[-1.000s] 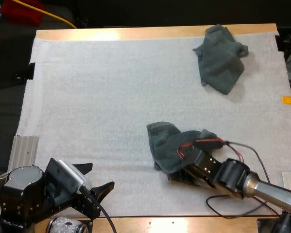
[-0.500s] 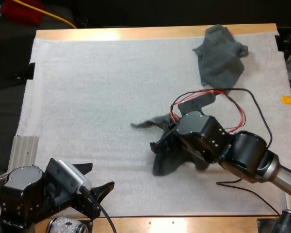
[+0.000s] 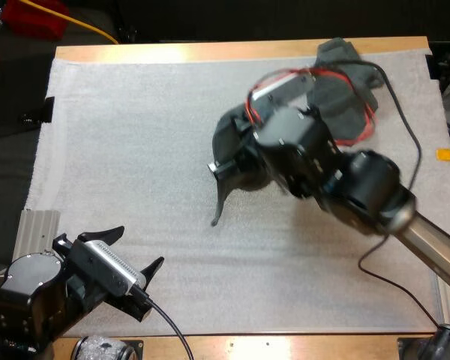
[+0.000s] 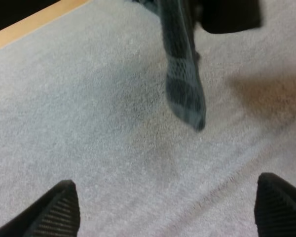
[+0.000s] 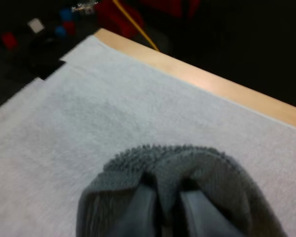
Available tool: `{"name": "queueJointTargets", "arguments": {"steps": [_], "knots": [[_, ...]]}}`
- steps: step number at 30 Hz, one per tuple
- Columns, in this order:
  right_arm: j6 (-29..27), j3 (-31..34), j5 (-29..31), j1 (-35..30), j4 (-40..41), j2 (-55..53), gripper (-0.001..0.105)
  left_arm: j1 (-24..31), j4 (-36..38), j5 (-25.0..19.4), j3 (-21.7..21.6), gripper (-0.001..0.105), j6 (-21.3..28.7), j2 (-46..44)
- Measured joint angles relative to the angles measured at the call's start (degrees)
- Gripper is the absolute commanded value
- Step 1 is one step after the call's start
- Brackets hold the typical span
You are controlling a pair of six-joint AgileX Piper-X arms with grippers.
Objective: Pick towel from pile, fold and stack
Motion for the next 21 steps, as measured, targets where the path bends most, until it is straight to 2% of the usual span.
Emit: {"name": "queueJointTargets", "arguments": {"steps": [4, 6, 7, 8, 9, 10, 13, 14, 16, 18, 21], "knots": [[-0.1, -4.0, -2.1, -1.3, 0.0, 4.5, 0.001, 0.0, 0.1, -0.1, 0.0, 0.071, 0.1, 0.0], [-0.1, -3.6, -3.7, -1.2, 12.3, 4.8, 0.001, 0.0, 0.1, -0.1, 0.0, 0.071, 0.1, 0.0], [-0.1, -0.1, -3.7, -1.2, 16.3, 4.7, 0.001, 0.0, 0.1, -0.1, 0.0, 0.071, 0.1, 0.0], [0.4, 6.5, -3.9, -1.2, 17.7, 4.5, 0.001, 0.0, 0.1, -0.1, 0.0, 0.071, 0.1, 0.0], [0.6, 8.5, -3.9, -1.2, 17.9, 4.5, 0.001, 0.0, 0.1, -0.1, 0.0, 0.071, 0.1, 0.0], [1.5, 15.2, -4.0, -1.2, 18.4, 4.5, 0.001, 0.0, 0.7, -0.1, 0.0, 0.071, 0.2, 0.0], [1.9, 19.6, -3.3, -1.2, 18.4, 4.5, 0.001, 0.0, 2.3, 0.0, 0.0, 0.071, 0.5, 0.0], [2.0, 23.4, -0.2, -1.2, 18.5, 4.5, 0.001, 0.0, 3.5, 0.8, 0.2, 0.071, 0.7, 0.0], [2.0, 26.0, 3.7, -1.6, 17.7, 4.6, 0.001, 0.0, 3.5, 3.1, 1.4, 0.071, 0.9, 0.4], [2.8, 27.5, 5.7, -3.0, 15.7, 4.7, 0.001, 0.0, 3.5, 4.9, 3.1, 0.071, 0.9, 1.0], [3.4, 28.6, 6.3, -7.2, 14.5, 4.5, 0.001, 0.0, 3.3, 5.3, 4.0, 0.071, 1.1, 1.1]]}}
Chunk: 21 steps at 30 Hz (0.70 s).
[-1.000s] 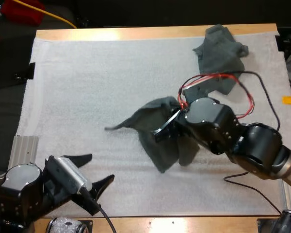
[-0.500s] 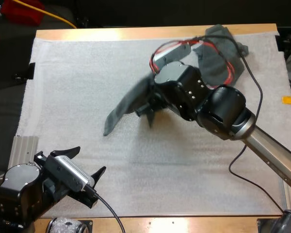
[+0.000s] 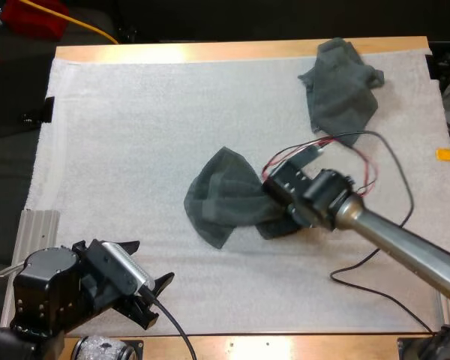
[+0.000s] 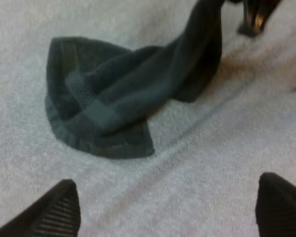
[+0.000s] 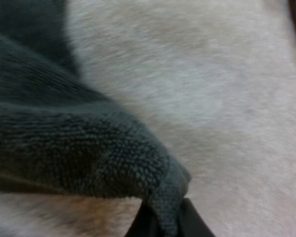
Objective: Pick towel from pile, fold and stack
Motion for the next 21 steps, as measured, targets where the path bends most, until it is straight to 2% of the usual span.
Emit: {"name": "queueJointTargets", "arguments": {"steps": [3, 9, 19, 20, 21], "knots": [[0.2, 0.2, -1.3, -3.0, -0.1, 0.0, 0.001, -0.2, -2.5, 1.3, 1.0, 0.071, 0.0, 0.1], [0.8, 0.2, -2.5, -3.3, -0.2, 0.1, 0.001, -4.2, -4.9, 2.4, 3.9, 0.071, -0.8, 4.0], [1.2, 1.9, -2.7, -3.3, 0.6, 0.1, 0.001, -13.1, -11.9, 2.4, 5.0, 0.071, -5.7, 26.0], [1.2, 1.9, -2.7, -3.3, 0.6, 0.1, 0.001, -17.4, -15.8, -1.5, 5.0, 0.071, -8.8, 34.4], [1.2, 1.9, -2.7, -3.3, 0.6, 0.1, 0.001, -19.1, -17.1, -4.9, 5.0, 0.071, -10.7, 37.0]]}}
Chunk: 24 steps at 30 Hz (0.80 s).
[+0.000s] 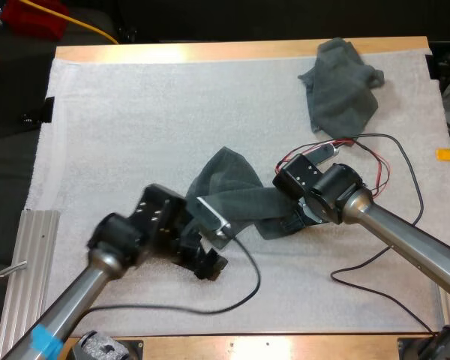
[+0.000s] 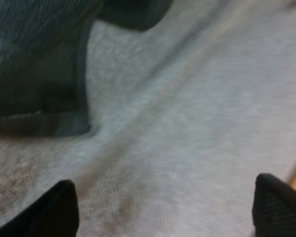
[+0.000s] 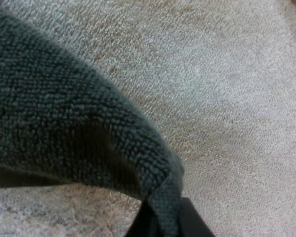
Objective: Pick towel from pile, fold and stack
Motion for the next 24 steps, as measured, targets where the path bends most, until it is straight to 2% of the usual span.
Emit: {"name": "queueJointTargets", "arguments": {"steps": [7, 12, 24], "knots": [[0.0, 0.0, -0.1, 0.0, -0.1, 0.0, 0.001, -4.9, -6.2, -9.0, 0.1, 0.07, -5.9, 6.4], [0.0, 0.0, -0.1, 0.0, -0.4, 0.0, 0.001, -8.1, -7.9, -16.6, 0.1, 0.069, -7.2, 12.0], [0.0, 0.0, -0.1, 0.0, -0.4, 0.0, 0.001, -8.2, -14.1, -17.8, 0.1, 0.069, -7.4, 22.0]]}}
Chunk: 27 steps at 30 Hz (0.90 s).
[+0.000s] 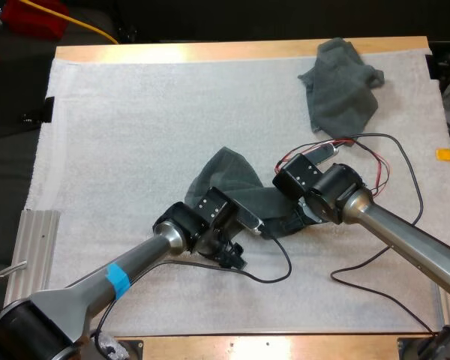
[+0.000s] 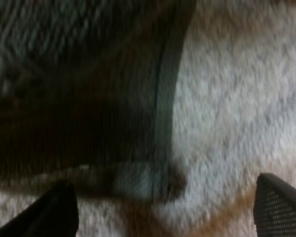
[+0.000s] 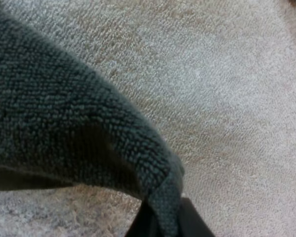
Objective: Pick towel from pile, fold and stack
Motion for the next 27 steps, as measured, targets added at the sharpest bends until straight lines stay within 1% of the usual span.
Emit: {"name": "queueJointTargets", "arguments": {"steps": [5, 10, 15, 23, 25, 26, 27], "knots": [[0.0, 0.0, 0.0, 0.0, 0.0, 0.0, 0.001, 0.0, -2.8, 0.0, 0.0, 0.069, -0.1, 1.0], [0.0, 0.0, 0.0, 0.0, 0.0, 0.0, 0.001, 0.0, -3.6, -1.3, 0.0, 0.069, -0.1, 2.8], [0.0, 0.0, 0.0, 0.0, 0.0, 0.0, 0.001, 0.0, -4.1, -2.4, -0.3, 0.057, -0.1, 4.4], [0.0, 0.0, 0.0, 0.0, 0.0, 0.0, 0.001, 0.0, -3.2, -2.9, -0.9, 0.056, -0.1, 4.9], [0.0, 0.0, 0.0, 0.0, 0.0, 0.0, 0.001, 0.0, -2.6, -2.9, -1.2, 0.054, -0.1, 5.0], [0.0, 0.0, 0.0, 0.0, 0.0, 0.0, 0.001, 0.0, -2.5, -2.9, -1.3, 0.051, -0.1, 5.1], [0.0, 0.0, 0.0, 0.0, 0.0, 0.0, 0.001, 0.0, -2.3, -2.9, -1.4, 0.045, -0.1, 5.1]]}}
